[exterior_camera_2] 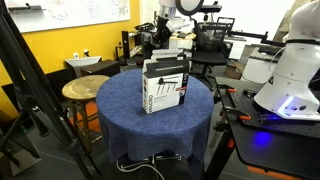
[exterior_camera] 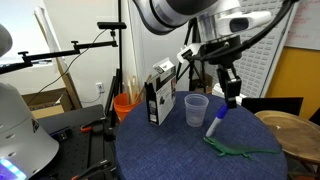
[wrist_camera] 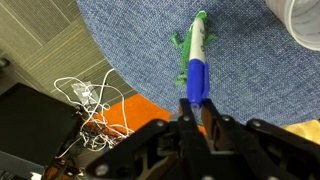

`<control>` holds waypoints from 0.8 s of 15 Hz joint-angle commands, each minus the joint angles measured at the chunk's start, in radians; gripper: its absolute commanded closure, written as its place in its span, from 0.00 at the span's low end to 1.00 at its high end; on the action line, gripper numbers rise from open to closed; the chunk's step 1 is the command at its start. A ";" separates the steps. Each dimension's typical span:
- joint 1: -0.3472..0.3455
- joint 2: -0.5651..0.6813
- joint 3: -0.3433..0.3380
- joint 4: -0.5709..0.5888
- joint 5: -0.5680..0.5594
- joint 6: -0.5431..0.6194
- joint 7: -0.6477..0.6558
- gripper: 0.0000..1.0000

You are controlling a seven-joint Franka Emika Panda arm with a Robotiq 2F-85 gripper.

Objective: Take the marker out of the cup and put it on the table

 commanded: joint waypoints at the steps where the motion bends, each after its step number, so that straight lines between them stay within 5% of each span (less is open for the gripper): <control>1: 0.025 0.035 -0.020 0.043 0.021 -0.029 -0.012 0.57; 8: 0.024 0.048 -0.020 0.053 0.077 -0.032 -0.064 0.06; 12: 0.021 0.040 -0.017 0.046 0.090 -0.030 -0.098 0.00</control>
